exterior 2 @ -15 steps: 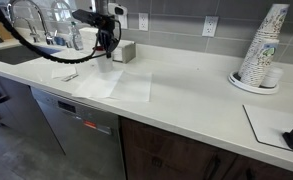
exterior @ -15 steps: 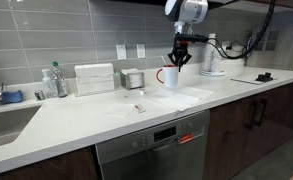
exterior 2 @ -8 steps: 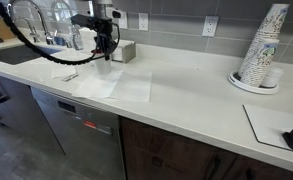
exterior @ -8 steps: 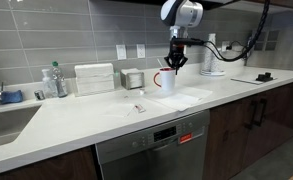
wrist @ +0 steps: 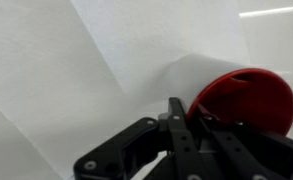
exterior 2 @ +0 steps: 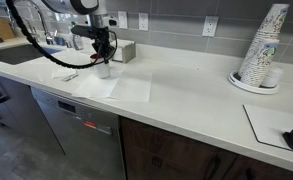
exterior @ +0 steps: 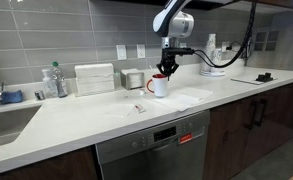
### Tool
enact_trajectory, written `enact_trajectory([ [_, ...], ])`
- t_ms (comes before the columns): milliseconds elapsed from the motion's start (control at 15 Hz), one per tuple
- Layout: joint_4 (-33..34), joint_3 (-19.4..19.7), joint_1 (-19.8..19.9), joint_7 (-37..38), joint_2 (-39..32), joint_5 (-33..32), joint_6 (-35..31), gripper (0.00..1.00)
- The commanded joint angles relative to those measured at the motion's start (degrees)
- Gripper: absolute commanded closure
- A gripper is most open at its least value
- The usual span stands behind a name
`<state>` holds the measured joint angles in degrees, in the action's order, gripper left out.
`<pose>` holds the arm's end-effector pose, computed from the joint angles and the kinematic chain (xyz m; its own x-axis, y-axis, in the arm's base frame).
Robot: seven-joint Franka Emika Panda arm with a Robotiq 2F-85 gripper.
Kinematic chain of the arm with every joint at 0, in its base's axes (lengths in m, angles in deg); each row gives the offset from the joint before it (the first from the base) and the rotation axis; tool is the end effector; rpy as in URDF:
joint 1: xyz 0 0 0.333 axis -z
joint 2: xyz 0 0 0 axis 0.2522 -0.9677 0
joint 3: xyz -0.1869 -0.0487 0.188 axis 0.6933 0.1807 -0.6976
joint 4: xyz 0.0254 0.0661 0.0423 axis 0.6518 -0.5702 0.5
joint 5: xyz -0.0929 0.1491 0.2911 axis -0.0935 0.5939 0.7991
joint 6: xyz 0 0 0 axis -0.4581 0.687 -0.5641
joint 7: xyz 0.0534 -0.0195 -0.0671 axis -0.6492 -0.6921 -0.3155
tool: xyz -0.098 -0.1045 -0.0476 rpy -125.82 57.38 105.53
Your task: Move the cup to the left
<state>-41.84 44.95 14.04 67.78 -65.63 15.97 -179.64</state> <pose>0.5980 0.0021 0.3199 0.9904 -0.0943 0.1013 -0.0906 -0.9951 -0.0399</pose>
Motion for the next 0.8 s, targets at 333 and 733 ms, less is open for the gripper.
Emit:
enact_trajectory([
  [333, 1.10, -1.20, 0.34, -4.30, -2.94, 0.18, -3.10, 0.98],
  [733, 4.48, -1.36, 2.21, -3.75, -5.89, 4.75, -2.34, 0.98],
])
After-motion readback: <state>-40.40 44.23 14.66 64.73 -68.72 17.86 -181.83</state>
